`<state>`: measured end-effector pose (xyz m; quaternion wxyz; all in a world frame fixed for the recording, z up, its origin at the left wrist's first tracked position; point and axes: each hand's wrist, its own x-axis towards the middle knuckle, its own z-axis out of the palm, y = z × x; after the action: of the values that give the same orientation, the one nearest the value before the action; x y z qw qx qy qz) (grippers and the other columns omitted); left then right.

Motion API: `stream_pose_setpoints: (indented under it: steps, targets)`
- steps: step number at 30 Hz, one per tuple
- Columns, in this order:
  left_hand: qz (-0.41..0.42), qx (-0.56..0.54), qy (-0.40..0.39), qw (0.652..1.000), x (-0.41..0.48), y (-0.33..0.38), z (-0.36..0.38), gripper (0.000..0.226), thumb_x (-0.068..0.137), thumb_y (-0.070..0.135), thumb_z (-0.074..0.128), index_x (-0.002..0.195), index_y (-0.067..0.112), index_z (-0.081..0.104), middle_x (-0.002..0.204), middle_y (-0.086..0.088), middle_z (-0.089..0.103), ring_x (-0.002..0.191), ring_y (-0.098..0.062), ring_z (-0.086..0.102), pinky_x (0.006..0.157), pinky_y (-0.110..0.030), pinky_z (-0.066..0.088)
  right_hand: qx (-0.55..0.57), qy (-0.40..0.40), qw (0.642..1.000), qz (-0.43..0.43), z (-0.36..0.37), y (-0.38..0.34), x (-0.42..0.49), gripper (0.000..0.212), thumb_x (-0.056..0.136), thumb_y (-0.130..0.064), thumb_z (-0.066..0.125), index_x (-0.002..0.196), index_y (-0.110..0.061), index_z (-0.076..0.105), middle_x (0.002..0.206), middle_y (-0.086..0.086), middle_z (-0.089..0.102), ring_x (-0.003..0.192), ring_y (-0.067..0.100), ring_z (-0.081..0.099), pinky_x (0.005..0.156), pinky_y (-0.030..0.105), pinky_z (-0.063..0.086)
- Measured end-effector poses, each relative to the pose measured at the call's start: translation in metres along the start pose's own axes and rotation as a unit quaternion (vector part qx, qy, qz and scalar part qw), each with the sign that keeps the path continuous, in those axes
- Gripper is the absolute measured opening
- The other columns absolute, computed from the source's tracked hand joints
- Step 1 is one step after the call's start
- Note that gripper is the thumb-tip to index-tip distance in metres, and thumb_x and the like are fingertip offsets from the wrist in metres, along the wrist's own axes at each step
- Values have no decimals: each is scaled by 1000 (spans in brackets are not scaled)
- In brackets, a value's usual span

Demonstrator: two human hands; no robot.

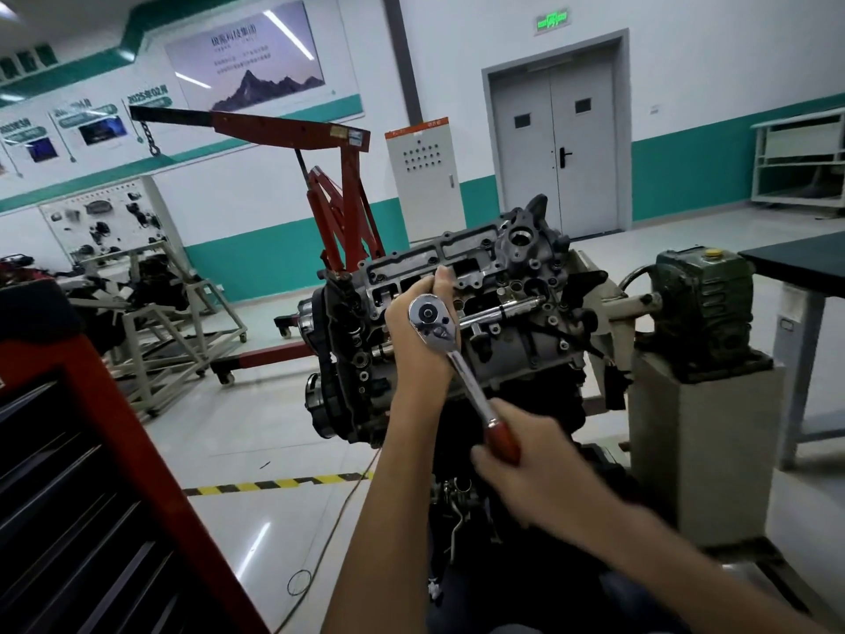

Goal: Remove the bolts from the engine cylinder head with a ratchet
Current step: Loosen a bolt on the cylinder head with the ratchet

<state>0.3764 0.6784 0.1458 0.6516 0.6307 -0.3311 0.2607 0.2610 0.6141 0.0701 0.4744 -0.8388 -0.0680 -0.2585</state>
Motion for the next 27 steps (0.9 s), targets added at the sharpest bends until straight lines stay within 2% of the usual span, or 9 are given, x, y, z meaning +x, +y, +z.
stream_pose_setpoints:
  steps: [4, 6, 8, 11, 15, 18, 21, 24, 27]
  targets:
    - [6, 8, 1, 1000, 1, 2, -1, 51, 99, 10, 50, 51, 20, 35, 37, 13, 32, 36, -1, 29, 42, -9, 21, 97, -13, 995, 21, 34, -10, -5, 13, 82, -3, 56, 78, -12, 48, 54, 8, 44, 38, 9, 42, 39, 19, 36]
    - [11, 31, -41, 999, 3, 0, -10, 50, 98, 11, 51, 50, 17, 40, 37, 12, 35, 37, -1, 31, 44, -10, 22, 14, -30, 999, -8, 8, -7, 3, 17, 80, -2, 56, 73, -14, 47, 52, 0, 44, 39, 6, 40, 40, 19, 35]
    - [15, 52, -104, 993, 8, 1, -21, 49, 97, 13, 54, 51, 1, 43, 43, 11, 34, 41, -2, 29, 47, -17, 25, -84, -90, 992, -35, -34, -3, 19, 12, 78, -2, 57, 74, -12, 51, 55, -4, 47, 41, 4, 40, 42, 19, 36]
    - [26, 89, -167, 982, 16, 6, -26, 50, 96, 17, 58, 56, -9, 42, 51, -8, 34, 51, -15, 30, 54, -31, 27, -247, -157, 953, -78, -95, -9, 53, 19, 81, -4, 57, 74, -21, 52, 56, -7, 53, 42, 1, 48, 46, 16, 42]
    - [34, 77, -118, 989, 7, 7, -10, 51, 97, 15, 55, 50, 5, 37, 50, -6, 32, 50, -14, 27, 52, -34, 25, -378, -97, 912, -129, -120, -7, 69, 18, 81, -9, 59, 79, -24, 49, 51, -10, 49, 42, 1, 50, 45, 17, 44]
    - [16, 46, -30, 998, 1, 1, 0, 50, 99, 13, 51, 52, 18, 36, 48, 3, 33, 47, -9, 28, 48, -30, 25, -272, -64, 956, -91, -85, 5, 38, 28, 80, -4, 61, 74, -27, 44, 52, -9, 49, 39, 4, 47, 42, 16, 43]
    - [5, 32, 21, 999, 1, -1, 8, 45, 99, 12, 50, 55, 7, 42, 50, -3, 34, 50, -12, 30, 49, -30, 25, -80, 20, 996, -44, -26, 8, 4, 25, 80, -4, 61, 69, -19, 44, 47, -6, 43, 38, 7, 40, 39, 16, 33]
    - [19, 32, 37, 999, 0, 2, 10, 45, 98, 9, 50, 55, 1, 43, 50, -5, 32, 49, -11, 29, 48, -29, 26, 62, 25, 998, 11, 25, 2, -8, 15, 83, -4, 59, 76, -8, 47, 49, -2, 40, 37, 6, 37, 39, 19, 34]
    - [26, 25, -10, 999, 0, 1, -1, 47, 97, 7, 52, 53, 12, 39, 46, 9, 31, 43, -2, 27, 46, -17, 24, 20, -8, 1000, -18, 9, 1, 0, 24, 80, -1, 56, 69, -18, 44, 47, -5, 39, 34, 6, 37, 39, 15, 31]
